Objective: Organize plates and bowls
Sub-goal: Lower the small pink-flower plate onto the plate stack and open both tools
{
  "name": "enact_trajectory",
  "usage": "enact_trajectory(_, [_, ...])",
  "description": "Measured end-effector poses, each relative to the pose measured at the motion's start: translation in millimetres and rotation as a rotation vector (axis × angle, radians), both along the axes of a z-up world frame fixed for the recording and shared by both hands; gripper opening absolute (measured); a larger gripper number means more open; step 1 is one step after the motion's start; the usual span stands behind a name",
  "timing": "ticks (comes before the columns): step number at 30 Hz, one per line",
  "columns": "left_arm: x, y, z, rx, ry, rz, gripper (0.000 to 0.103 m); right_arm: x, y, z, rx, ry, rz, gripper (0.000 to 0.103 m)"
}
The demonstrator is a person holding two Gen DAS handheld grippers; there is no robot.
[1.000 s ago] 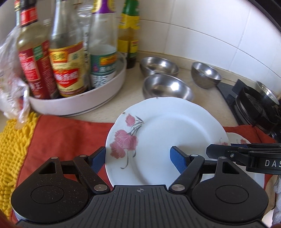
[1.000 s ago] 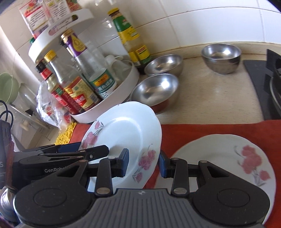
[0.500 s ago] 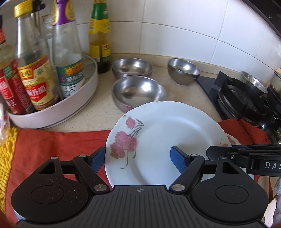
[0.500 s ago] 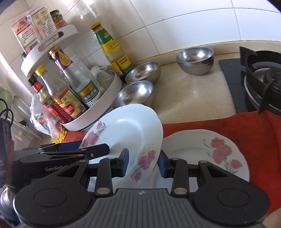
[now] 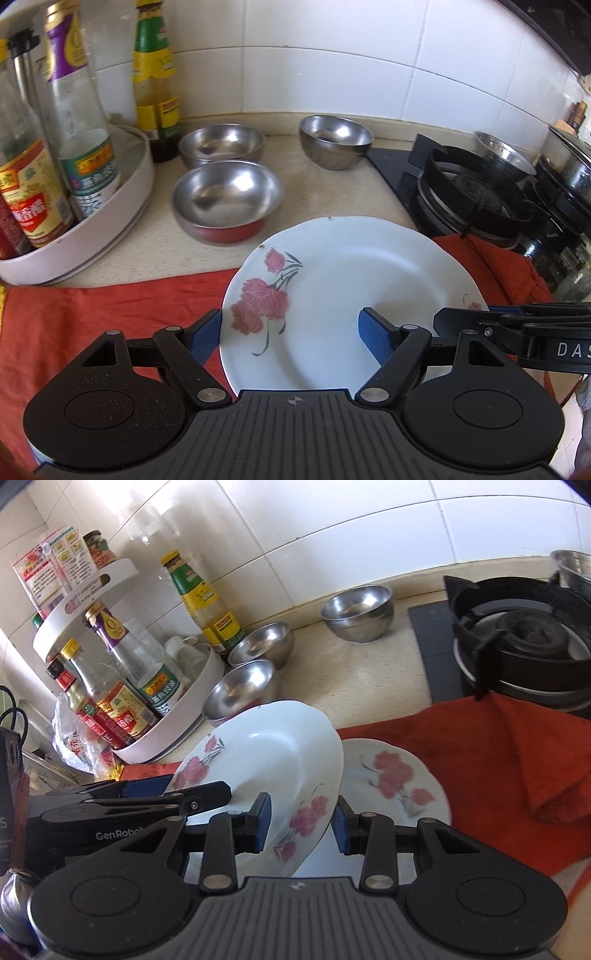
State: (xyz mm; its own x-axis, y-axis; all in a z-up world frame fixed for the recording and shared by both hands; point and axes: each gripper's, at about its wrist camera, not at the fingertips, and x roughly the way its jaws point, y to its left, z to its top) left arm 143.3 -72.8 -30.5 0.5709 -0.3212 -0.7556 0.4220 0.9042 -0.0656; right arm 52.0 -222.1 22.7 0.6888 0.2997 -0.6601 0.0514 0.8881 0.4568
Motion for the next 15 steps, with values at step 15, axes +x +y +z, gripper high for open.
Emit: enact_trajectory(15, [-19,-39,-11,0.003,0.027,-0.046,0.084,-27,-32,-9,0.000,0.029,-0.043,0.038])
